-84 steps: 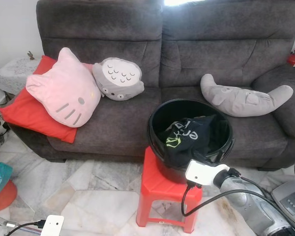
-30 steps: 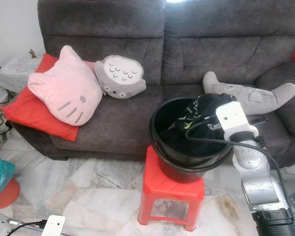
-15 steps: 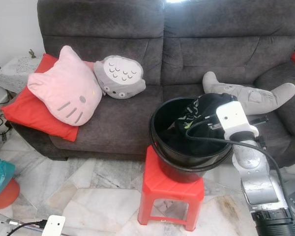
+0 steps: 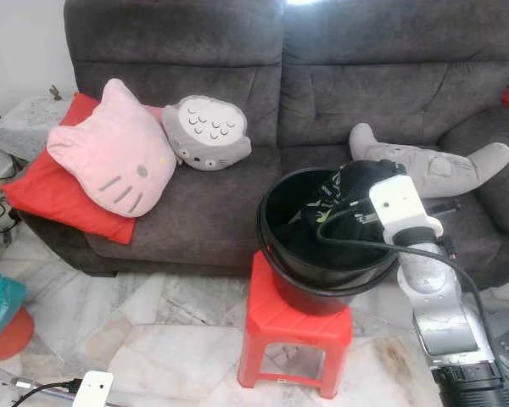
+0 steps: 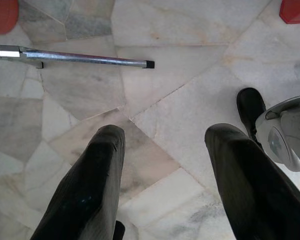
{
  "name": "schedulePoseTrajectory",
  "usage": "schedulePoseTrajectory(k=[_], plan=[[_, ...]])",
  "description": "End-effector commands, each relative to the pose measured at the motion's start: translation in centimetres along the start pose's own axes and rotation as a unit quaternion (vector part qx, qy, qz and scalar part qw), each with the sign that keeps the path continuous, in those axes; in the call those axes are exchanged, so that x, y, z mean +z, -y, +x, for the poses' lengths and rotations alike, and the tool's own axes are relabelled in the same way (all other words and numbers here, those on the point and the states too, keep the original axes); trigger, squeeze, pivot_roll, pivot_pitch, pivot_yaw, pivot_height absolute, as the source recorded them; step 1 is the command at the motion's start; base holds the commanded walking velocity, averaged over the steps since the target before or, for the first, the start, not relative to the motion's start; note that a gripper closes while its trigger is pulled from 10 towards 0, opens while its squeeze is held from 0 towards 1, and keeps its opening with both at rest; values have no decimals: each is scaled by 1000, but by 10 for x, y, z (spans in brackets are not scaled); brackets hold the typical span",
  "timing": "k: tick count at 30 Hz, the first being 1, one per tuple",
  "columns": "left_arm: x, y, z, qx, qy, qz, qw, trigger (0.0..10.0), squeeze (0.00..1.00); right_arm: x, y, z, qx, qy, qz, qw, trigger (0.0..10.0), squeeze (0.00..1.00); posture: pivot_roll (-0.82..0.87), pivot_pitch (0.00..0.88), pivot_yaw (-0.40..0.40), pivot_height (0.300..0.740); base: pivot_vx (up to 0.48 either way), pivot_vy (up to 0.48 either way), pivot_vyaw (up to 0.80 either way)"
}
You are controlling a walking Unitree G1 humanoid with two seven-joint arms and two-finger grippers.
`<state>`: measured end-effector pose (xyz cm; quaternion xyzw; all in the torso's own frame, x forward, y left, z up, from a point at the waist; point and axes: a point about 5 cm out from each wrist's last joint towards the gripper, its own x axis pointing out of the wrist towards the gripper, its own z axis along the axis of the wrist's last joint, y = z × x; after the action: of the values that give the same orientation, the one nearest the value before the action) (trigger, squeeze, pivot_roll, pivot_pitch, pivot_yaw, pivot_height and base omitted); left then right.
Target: Hang hanger
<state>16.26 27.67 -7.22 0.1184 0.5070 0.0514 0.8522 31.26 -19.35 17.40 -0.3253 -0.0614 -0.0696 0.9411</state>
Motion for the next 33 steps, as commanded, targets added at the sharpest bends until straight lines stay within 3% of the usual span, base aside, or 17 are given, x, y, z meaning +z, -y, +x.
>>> schedulePoseTrajectory(k=[1, 3, 4, 5, 6, 33], plan=[[-3, -5, -1, 5, -8, 13, 1000, 10000, 0, 10, 3, 1, -9, 22, -3, 1000, 0, 0, -184, 0, 61, 719, 0, 0, 0], [-3, -5, -1, 4, -8, 13, 1000, 10000, 0, 11, 2, 3, -5, 23, 7, 1000, 0, 0, -183, 0, 61, 719, 0, 0, 0], [-3, -5, -1, 4, -8, 13, 1000, 10000, 0, 12, 3, 3, -9, 25, 2, 1000, 5961, 0, -182, 0, 61, 719, 0, 0, 0], [-3, -5, -1, 4, -8, 13, 1000, 10000, 0, 12, 3, 3, -9, 25, 2, 1000, 5961, 0, -182, 0, 61, 719, 0, 0, 0], [-3, -5, -1, 4, -7, 10, 1000, 10000, 0, 14, 4, 4, -17, 29, 1, 999, 10000, 0, -182, 0, 61, 719, 0, 0, 0], [-2, -5, -1, 3, 0, 2, 1000, 10000, 0, 24, 9, 5, -38, 63, -10, 997, 10000, 0, -183, 0, 63, 719, -248, 0, 0]])
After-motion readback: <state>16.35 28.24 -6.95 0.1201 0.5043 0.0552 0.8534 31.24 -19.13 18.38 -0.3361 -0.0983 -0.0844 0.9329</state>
